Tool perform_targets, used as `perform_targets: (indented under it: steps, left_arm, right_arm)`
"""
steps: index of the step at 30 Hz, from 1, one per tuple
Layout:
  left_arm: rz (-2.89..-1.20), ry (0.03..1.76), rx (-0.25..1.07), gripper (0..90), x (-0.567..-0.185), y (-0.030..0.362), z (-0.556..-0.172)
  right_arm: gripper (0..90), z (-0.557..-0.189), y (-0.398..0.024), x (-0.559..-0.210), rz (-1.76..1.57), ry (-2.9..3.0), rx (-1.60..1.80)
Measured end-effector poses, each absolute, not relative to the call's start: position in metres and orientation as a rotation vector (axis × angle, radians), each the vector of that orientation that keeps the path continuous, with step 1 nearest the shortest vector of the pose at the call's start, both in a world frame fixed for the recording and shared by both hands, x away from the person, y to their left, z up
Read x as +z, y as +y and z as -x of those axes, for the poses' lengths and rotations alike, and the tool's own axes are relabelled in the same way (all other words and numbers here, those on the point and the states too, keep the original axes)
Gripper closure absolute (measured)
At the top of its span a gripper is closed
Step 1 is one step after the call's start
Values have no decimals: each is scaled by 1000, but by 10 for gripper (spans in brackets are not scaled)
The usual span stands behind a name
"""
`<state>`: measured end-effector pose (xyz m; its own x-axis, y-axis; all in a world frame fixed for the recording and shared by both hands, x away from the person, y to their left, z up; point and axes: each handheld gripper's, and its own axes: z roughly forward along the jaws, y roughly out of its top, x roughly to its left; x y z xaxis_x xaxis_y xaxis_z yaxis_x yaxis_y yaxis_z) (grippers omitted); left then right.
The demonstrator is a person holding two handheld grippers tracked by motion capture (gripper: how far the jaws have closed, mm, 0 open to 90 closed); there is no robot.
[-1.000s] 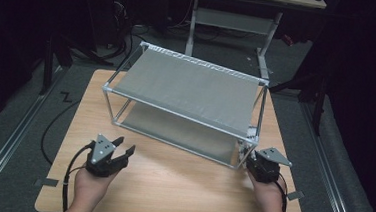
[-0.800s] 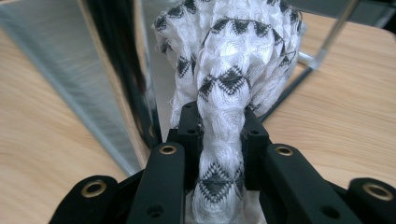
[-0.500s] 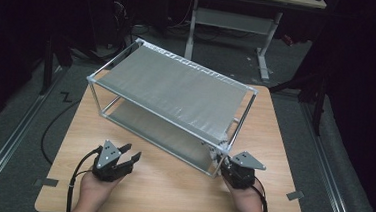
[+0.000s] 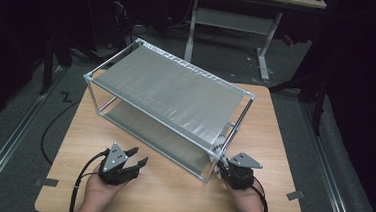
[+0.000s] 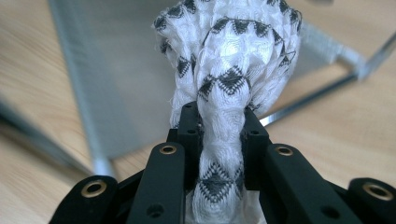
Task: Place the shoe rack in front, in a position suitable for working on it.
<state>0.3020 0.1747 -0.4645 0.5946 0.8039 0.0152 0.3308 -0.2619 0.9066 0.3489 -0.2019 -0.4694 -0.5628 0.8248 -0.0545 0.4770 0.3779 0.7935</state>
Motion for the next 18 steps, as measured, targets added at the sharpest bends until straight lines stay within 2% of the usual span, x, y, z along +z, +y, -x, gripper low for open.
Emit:
perform_targets:
  steps: [5,18]
  left_arm:
    - [-1843,922,560,464,-465,173,-302]
    - [-1808,809,432,472,-451,158,-289]
  right_arm:
    - [759,-358,-203,-487,-1183,2325,1001]
    - [761,-344,-174,-489,-1056,2470,1031]
